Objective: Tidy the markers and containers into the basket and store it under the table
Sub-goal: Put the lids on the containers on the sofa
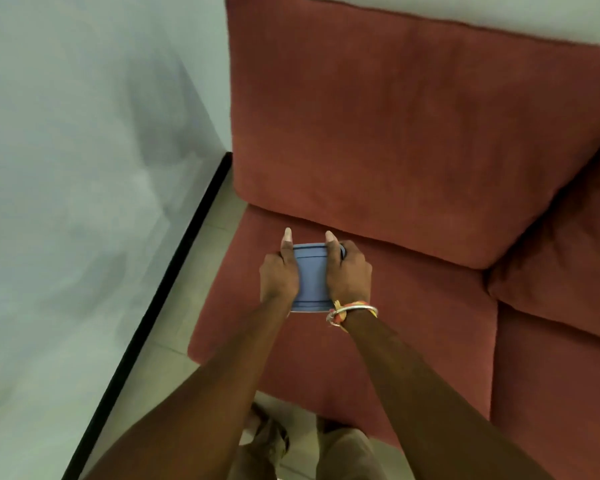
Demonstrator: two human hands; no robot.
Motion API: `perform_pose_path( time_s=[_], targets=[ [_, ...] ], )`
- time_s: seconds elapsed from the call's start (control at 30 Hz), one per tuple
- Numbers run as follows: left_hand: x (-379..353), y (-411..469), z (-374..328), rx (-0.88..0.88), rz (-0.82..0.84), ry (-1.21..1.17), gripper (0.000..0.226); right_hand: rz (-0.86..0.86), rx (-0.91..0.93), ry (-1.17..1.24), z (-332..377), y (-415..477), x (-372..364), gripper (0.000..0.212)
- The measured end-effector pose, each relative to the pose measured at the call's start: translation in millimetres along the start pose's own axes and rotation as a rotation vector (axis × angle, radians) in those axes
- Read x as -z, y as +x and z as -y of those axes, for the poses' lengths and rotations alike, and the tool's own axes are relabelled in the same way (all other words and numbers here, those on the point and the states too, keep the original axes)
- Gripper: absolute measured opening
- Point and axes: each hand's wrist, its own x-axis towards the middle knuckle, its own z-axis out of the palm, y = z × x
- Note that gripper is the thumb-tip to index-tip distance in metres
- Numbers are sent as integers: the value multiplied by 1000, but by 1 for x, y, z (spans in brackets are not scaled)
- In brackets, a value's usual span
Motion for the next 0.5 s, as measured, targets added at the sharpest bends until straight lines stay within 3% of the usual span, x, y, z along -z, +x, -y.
perform_pose_path(
  time_s=[0.1, 0.37, 0.5],
  targets=[
    [62, 5, 23, 23, -53, -61, 80, 71, 45, -21, 32, -39, -40, 49],
    [263, 6, 102, 130, -311, -188, 66, 307, 199, -159, 109, -177, -181, 58],
    [361, 1, 146, 211, -460, -261, 78, 439, 314, -236, 152, -245, -253, 62]
  ],
)
